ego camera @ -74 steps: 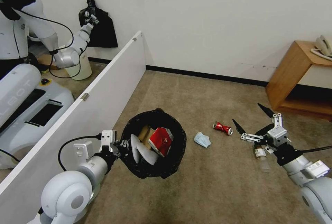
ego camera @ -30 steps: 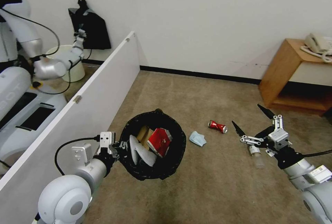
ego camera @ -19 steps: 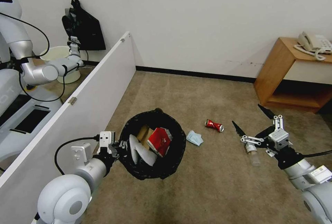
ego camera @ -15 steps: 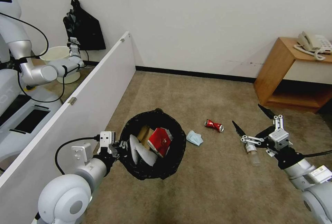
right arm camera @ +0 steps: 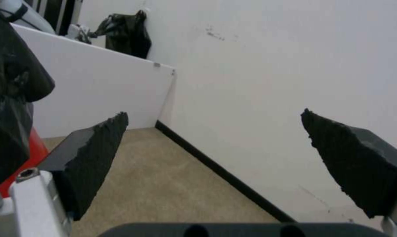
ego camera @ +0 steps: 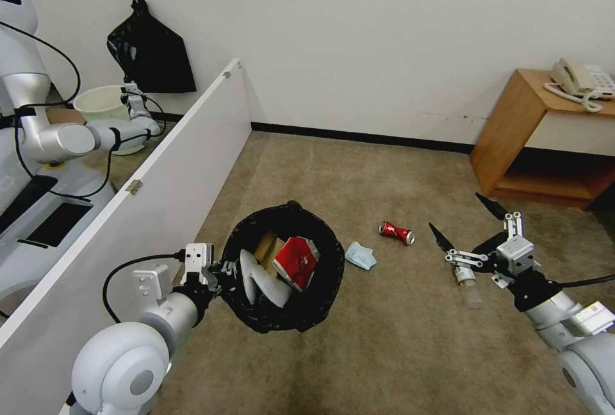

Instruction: Pick up the trash bin and place the garbage on the floor into it.

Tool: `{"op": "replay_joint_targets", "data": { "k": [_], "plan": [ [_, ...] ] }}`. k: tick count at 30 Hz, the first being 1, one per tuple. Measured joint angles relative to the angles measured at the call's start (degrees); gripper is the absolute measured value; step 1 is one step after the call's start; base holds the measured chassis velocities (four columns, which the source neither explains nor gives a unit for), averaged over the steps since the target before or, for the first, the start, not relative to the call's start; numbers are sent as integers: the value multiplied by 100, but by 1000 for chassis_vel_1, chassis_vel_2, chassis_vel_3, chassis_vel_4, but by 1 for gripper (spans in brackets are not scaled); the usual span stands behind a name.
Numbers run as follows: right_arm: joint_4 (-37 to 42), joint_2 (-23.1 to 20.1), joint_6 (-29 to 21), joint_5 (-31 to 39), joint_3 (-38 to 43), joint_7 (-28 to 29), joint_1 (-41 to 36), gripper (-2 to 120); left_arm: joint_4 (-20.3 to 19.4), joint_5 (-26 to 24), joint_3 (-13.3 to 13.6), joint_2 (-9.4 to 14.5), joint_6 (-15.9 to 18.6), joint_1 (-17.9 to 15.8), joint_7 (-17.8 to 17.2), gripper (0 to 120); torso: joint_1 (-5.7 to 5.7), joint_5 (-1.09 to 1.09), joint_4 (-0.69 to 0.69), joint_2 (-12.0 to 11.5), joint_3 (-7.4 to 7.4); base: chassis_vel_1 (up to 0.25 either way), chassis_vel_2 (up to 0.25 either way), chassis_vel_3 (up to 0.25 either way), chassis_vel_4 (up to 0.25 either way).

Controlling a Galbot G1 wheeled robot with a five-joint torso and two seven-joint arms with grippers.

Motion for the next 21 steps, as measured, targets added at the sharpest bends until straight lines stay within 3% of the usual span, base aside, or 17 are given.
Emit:
{"op": "replay_joint_targets", "data": {
  "k": [8,21],
  "plan": [
    [-24,3,2,4,-35,-2,26,100,4,12,9,41,1,-20,29,0,0,-1,-1,0,0,-148,51,140,-52],
    [-43,17,33,24,-55,17,41,100,-2,1,25,80,5,-35,48,0,1,0,1,-1,2,-322,114,324,-111]
  ]
}}
